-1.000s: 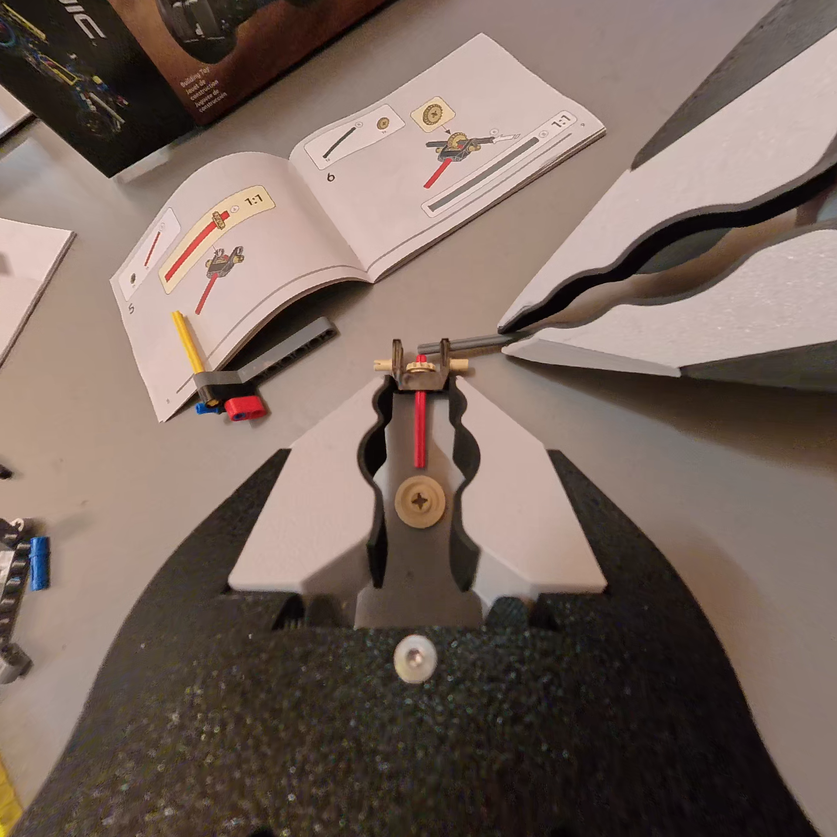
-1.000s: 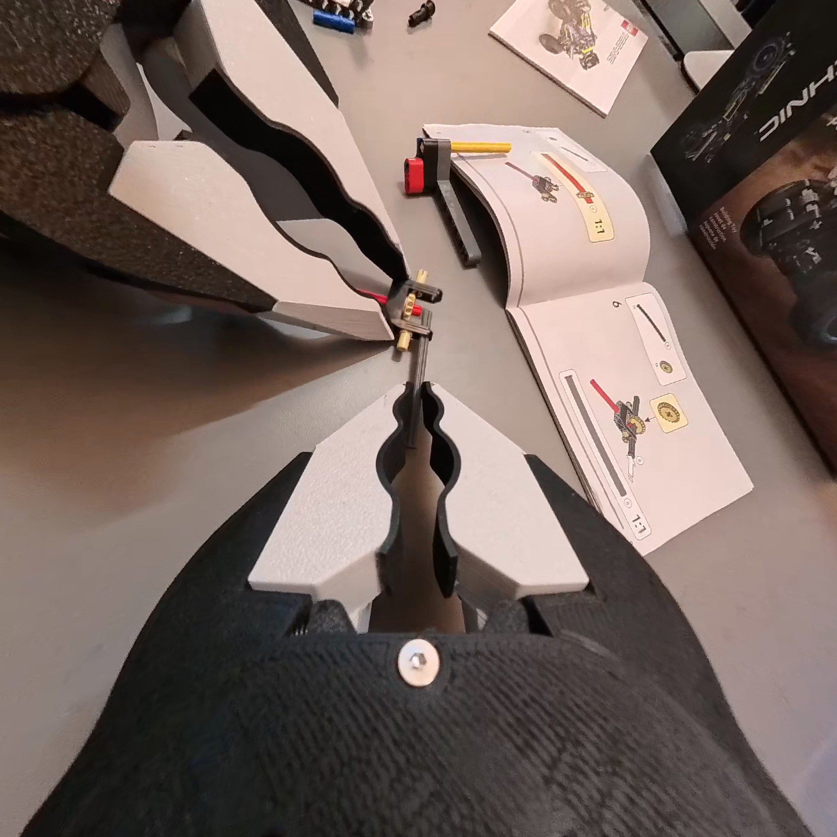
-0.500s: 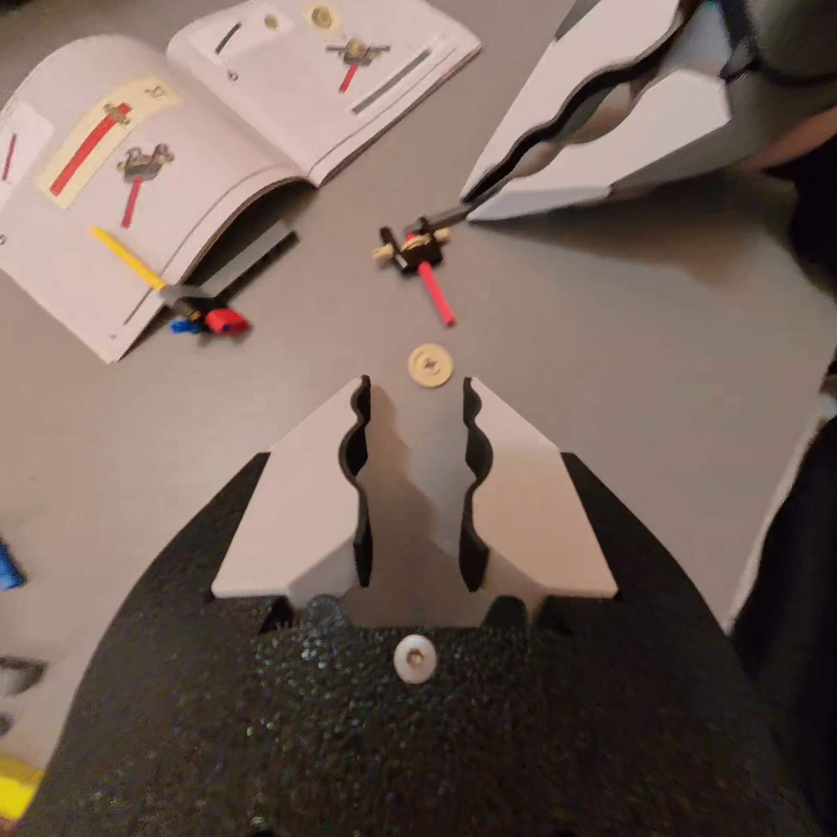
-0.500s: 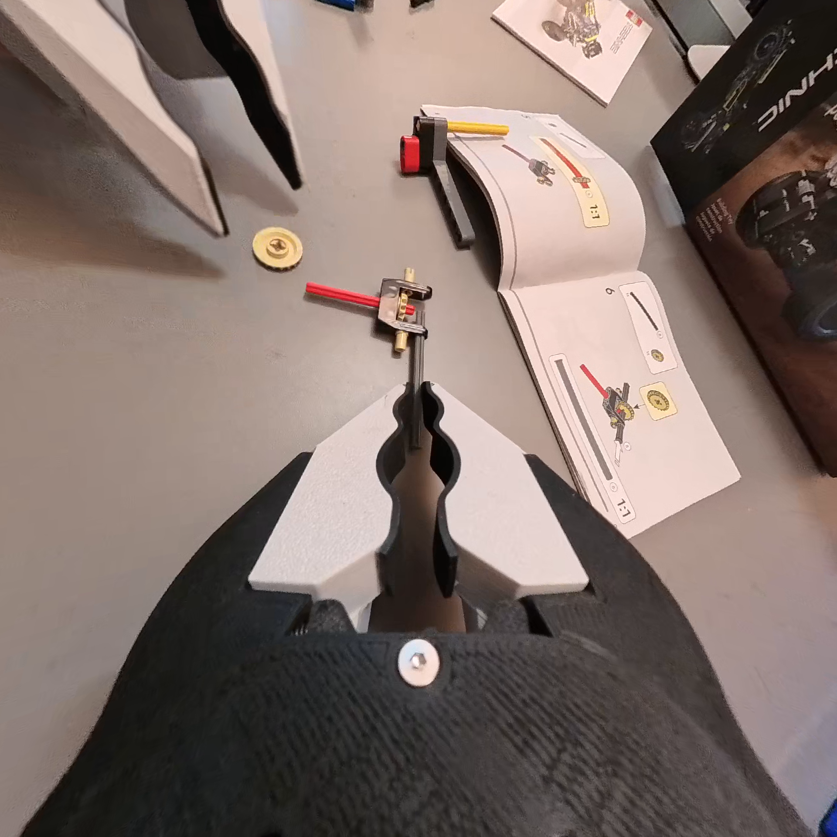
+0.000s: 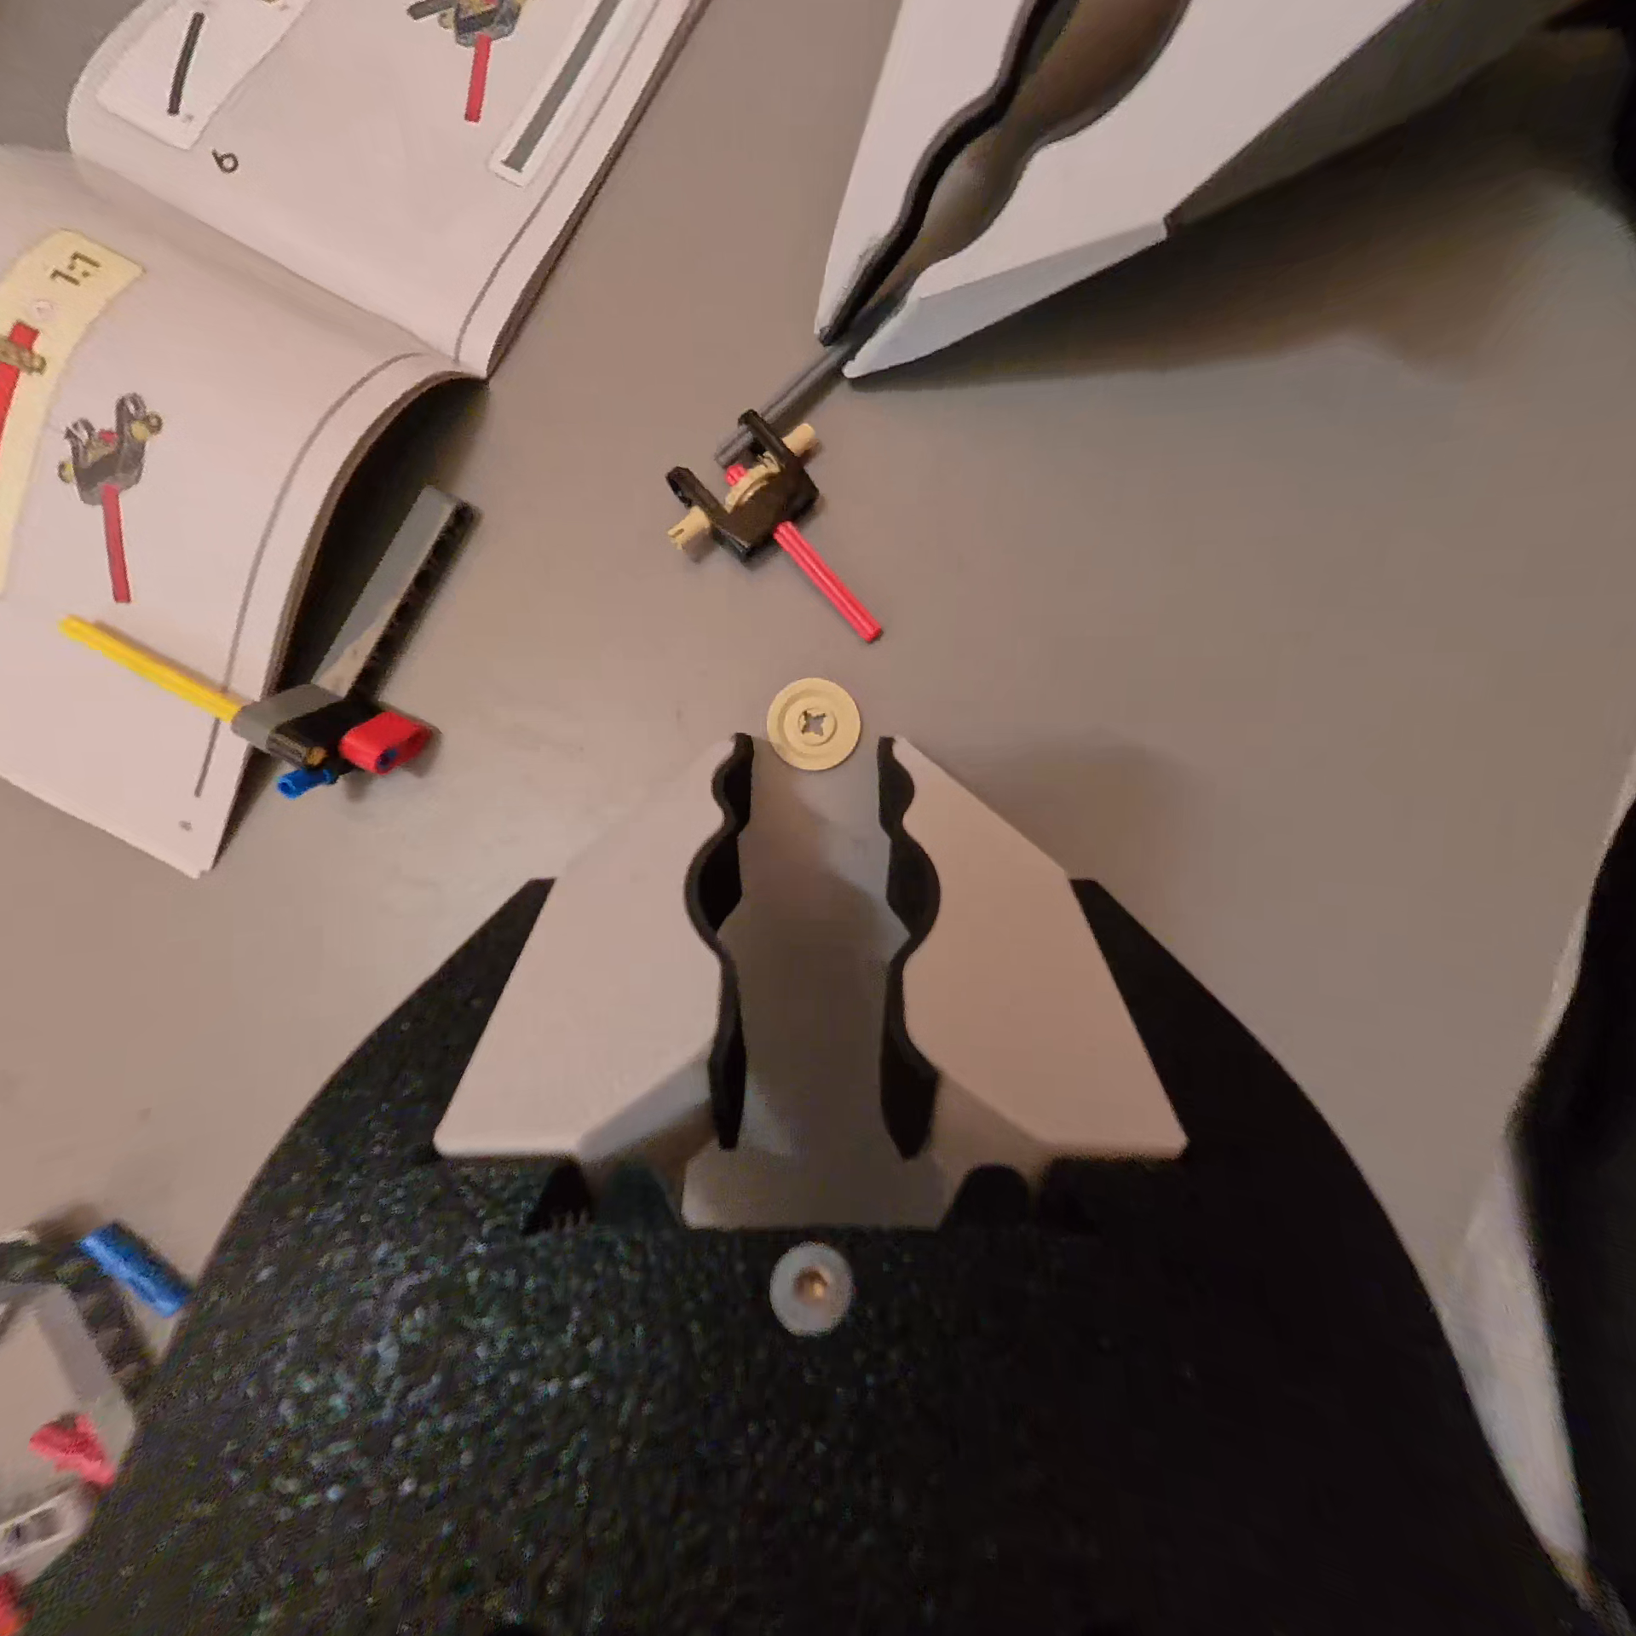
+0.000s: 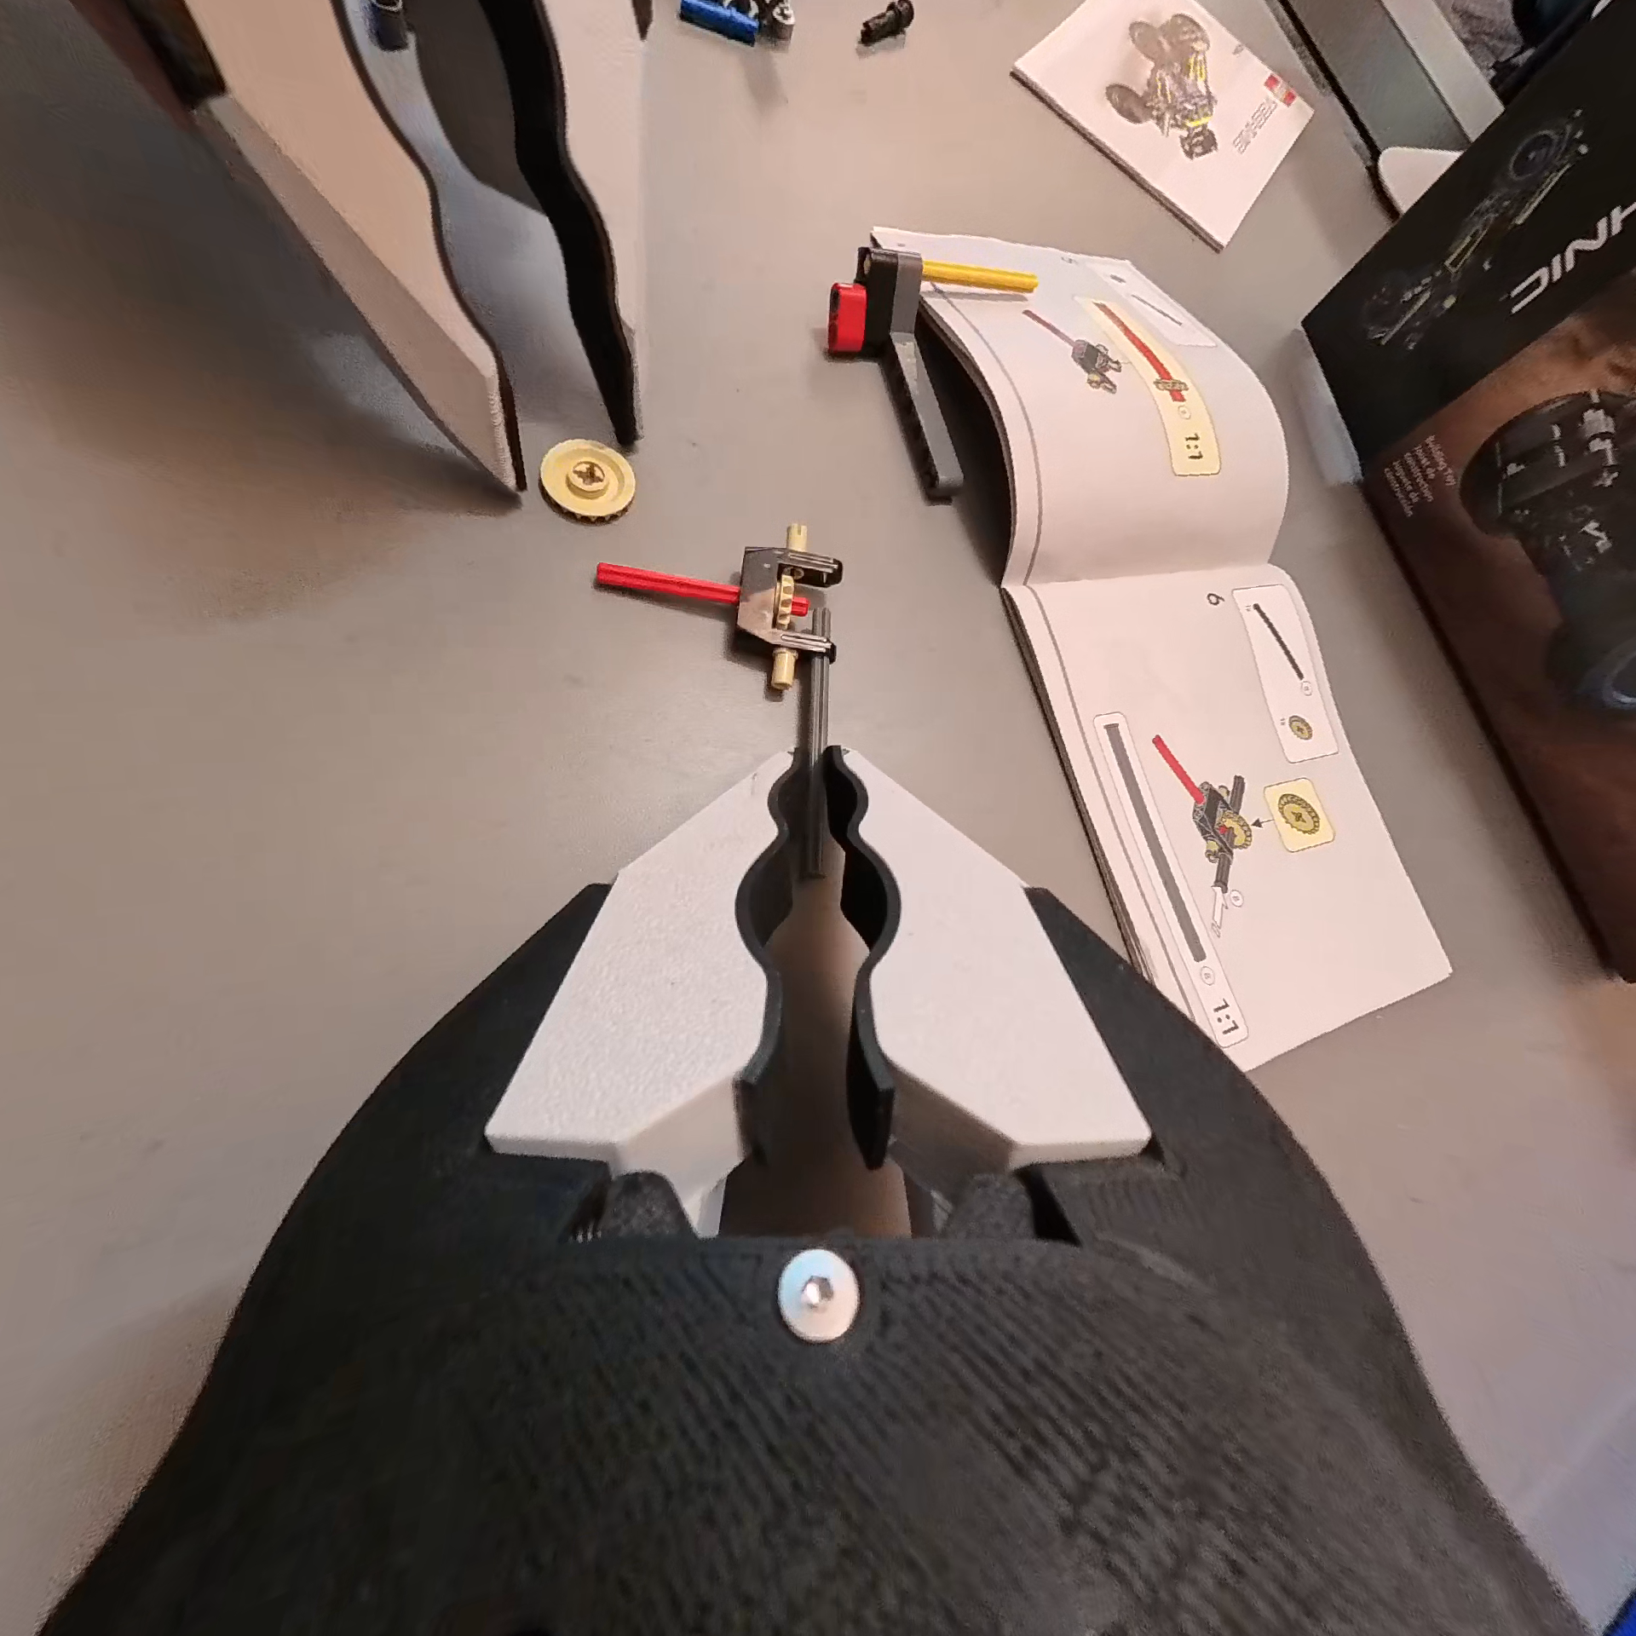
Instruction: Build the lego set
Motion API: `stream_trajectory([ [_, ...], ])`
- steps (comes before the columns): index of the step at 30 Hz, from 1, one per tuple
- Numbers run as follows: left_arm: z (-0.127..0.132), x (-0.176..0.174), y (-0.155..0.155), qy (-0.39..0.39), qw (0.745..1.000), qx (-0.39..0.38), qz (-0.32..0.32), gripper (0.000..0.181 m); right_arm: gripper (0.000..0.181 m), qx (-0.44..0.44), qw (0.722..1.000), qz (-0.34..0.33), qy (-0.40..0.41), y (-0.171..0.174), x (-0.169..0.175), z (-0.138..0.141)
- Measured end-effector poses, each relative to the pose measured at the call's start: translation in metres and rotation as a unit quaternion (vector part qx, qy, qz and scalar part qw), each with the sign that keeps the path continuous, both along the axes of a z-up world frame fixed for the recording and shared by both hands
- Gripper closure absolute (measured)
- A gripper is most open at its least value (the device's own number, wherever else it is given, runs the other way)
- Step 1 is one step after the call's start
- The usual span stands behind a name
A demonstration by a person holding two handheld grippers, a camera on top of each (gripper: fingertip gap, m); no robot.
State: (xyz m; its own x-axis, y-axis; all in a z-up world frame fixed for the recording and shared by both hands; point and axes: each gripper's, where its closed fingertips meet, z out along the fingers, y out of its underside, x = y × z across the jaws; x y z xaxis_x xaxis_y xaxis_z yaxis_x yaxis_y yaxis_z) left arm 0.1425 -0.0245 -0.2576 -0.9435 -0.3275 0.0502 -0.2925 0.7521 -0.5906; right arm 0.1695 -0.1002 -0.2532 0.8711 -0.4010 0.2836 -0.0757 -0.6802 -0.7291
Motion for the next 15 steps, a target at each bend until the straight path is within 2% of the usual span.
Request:
stream_trajectory([
  [9,0.002,0.005,-0.002,-0.01,0.999,0.038,-0.027,0.164,0.179,-0.002,1.0,0.025,-0.009,0.002,-0.004,0.0],
  [15,0.009,0.004,-0.006,0.001,0.993,0.075,-0.089,0.165,0.179,-0.003,0.999,0.045,-0.015,0.002,-0.008,0.001],
])
